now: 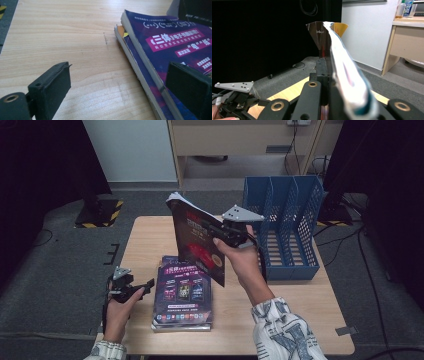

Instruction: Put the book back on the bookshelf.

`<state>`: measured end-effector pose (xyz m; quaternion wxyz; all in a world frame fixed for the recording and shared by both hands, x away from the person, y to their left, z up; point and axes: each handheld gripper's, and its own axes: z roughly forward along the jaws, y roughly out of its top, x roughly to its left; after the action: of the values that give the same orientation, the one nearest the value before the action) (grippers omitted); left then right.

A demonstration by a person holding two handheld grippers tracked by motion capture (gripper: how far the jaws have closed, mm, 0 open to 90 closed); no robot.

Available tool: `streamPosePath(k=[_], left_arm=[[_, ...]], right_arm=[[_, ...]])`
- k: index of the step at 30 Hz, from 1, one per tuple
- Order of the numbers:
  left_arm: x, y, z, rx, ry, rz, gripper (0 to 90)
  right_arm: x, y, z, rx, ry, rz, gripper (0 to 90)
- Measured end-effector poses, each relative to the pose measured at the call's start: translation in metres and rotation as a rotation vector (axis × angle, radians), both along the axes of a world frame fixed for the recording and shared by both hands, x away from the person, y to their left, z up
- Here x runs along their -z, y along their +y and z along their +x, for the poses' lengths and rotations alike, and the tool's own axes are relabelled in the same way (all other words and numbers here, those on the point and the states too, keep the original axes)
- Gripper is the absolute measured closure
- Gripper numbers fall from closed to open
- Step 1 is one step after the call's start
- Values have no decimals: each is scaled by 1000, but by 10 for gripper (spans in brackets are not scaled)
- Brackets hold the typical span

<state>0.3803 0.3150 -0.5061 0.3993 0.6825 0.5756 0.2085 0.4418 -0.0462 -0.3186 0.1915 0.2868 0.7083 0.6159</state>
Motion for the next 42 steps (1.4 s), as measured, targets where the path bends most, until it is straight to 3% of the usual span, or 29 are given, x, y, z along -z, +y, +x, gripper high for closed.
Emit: streamPosePath(k=[8, 17, 30, 42], left_arm=[[2, -1, 0, -2, 4, 21, 58], [4, -2, 1, -3, 14, 17, 58], [6, -9, 2, 20, 29, 73, 58], [6, -9, 3, 23, 28, 59, 58]], right_arm=[[-14, -3, -2, 15, -12, 18, 868], [-24, -11, -1, 31, -15, 20, 868], [-37, -26, -4, 76, -12, 46, 868], [-48, -53, -4, 132, -24, 54, 868]])
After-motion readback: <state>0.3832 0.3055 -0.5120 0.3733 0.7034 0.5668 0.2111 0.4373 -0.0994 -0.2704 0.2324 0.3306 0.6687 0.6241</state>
